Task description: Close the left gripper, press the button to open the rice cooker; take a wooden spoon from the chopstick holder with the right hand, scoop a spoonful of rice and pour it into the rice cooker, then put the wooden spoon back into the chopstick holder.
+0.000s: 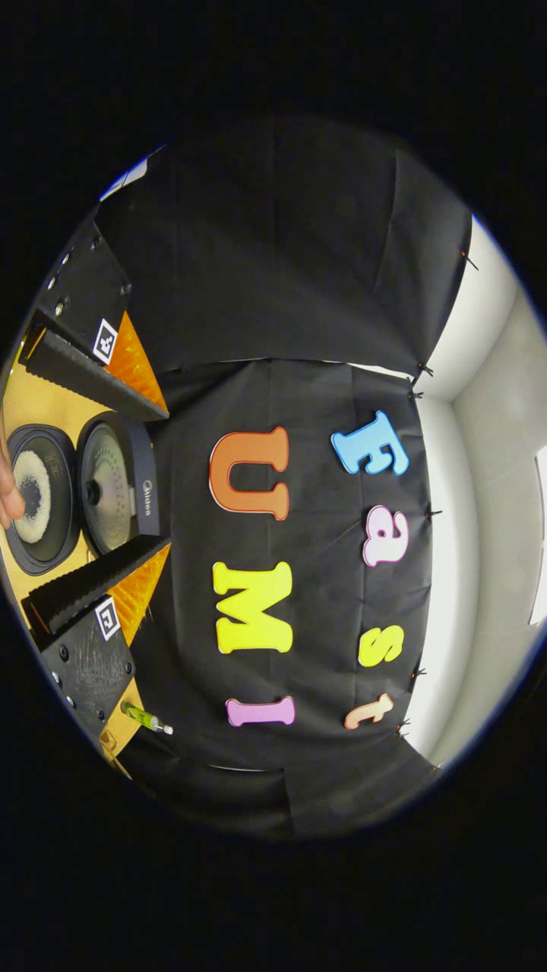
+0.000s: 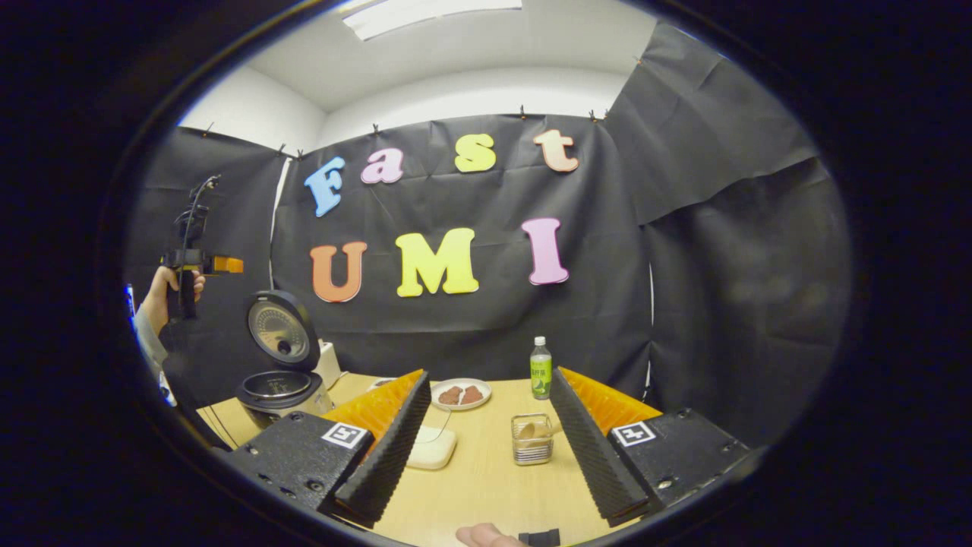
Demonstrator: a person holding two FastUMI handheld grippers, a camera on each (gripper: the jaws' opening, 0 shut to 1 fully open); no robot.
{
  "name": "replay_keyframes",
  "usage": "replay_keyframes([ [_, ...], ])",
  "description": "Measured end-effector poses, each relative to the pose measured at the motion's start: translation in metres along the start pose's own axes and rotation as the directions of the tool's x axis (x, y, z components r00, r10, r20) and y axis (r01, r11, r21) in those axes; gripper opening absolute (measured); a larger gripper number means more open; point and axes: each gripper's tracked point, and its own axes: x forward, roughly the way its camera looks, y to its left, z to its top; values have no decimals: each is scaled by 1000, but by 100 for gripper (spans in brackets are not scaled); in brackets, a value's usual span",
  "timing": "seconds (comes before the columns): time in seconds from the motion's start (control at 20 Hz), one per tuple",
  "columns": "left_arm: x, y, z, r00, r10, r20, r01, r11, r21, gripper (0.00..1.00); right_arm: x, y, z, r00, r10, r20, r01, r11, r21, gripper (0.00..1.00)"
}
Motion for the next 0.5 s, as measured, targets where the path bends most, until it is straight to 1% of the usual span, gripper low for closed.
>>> replay_keyframes([
  [0.1,18,3,13,1000,-2,-10,2,1000,-23,96,2,-3,3,1000,-6,17,6,1000,-2,100],
  [0.15,25,4,20,1000,-4,-15,3,999,-48,95,4,-4,3,1000,-9,20,9,1000,-3,100],
  [0.25,41,-3,29,999,-36,-15,34,993,-113,94,7,-2,2,1000,-1,23,1,1000,11,99],
  [0.3,51,-3,29,999,-32,-21,29,992,-126,94,9,-2,2,1000,1,21,-1,1000,13,100],
  [0.45,80,-7,13,999,-23,-46,17,993,-116,94,18,-5,5,999,-9,31,8,1000,12,100],
  [0.5,89,-12,9,998,-29,-52,23,994,-110,94,20,-5,6,999,-7,34,7,1000,12,100],
])
